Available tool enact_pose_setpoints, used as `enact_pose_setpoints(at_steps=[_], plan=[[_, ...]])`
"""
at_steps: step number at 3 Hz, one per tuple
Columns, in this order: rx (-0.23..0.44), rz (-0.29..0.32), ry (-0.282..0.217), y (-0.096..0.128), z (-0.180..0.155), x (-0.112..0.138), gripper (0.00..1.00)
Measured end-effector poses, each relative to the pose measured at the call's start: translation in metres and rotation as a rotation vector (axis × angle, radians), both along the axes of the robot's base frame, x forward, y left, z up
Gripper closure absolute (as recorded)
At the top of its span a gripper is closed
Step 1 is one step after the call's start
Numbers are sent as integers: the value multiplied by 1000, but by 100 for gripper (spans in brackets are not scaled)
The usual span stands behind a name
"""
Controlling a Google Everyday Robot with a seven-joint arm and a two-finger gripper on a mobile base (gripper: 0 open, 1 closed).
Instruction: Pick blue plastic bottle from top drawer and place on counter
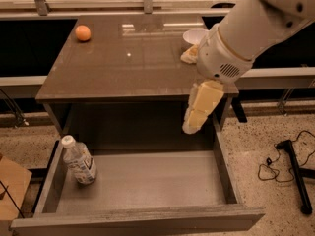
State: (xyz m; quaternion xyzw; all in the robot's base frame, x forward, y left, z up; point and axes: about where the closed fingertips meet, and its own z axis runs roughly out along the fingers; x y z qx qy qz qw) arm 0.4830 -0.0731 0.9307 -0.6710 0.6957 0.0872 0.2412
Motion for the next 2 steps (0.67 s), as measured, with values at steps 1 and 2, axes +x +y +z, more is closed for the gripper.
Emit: enact_pose_setpoints(at_steps=[1,2], plan=[[83,116,40,61,-18,-5,0],[190,203,92,118,-49,-16,0]])
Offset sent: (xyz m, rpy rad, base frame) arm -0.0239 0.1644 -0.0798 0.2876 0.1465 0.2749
